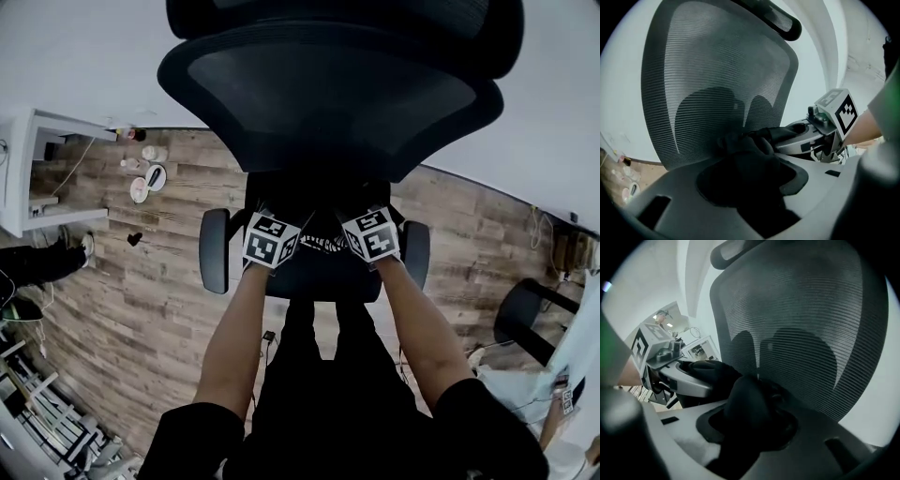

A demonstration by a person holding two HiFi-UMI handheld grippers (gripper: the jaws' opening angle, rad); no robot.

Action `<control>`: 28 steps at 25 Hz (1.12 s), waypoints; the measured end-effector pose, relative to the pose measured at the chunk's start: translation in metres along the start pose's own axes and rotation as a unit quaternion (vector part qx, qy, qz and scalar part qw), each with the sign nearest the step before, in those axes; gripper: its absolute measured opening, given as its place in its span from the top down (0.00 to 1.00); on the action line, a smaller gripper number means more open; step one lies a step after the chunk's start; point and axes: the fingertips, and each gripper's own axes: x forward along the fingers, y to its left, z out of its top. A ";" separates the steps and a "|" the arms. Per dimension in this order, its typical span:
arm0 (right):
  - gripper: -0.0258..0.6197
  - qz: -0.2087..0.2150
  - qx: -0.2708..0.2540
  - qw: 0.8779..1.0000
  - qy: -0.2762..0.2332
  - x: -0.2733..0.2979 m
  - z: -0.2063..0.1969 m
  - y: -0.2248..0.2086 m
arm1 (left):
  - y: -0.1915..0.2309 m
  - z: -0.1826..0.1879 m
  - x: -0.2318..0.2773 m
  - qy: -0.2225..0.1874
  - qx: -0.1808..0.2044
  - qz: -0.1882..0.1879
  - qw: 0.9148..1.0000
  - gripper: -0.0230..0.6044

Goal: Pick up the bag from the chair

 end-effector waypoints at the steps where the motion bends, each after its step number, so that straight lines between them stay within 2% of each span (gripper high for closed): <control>1: 0.76 -0.005 -0.007 1.000 -0.009 -0.003 0.004 0.001 | -0.002 0.002 -0.001 -0.002 0.015 0.005 1.000 0.64; 4: 0.82 -0.023 -0.030 0.998 -0.047 -0.020 0.010 0.008 | -0.011 0.009 -0.012 -0.025 0.055 0.021 0.998 0.72; 9: 0.85 -0.040 0.001 0.992 -0.123 -0.057 0.016 0.023 | -0.027 0.019 -0.048 -0.101 0.065 0.028 0.992 0.75; 15: 0.87 -0.057 -0.003 0.986 -0.157 -0.091 0.016 0.040 | -0.051 0.030 -0.086 -0.146 0.067 0.022 0.987 0.78; 20: 0.87 -0.062 -0.005 0.981 -0.184 -0.124 0.029 0.050 | -0.072 0.051 -0.115 -0.174 0.088 0.010 0.981 0.80; 24: 0.87 -0.063 -0.020 0.974 -0.218 -0.168 0.051 0.067 | -0.095 0.077 -0.150 -0.209 0.102 0.002 0.973 0.81; 28: 0.87 -0.073 -0.040 0.960 -0.268 -0.213 0.088 0.075 | -0.116 0.121 -0.188 -0.257 0.129 -0.009 0.958 0.81</control>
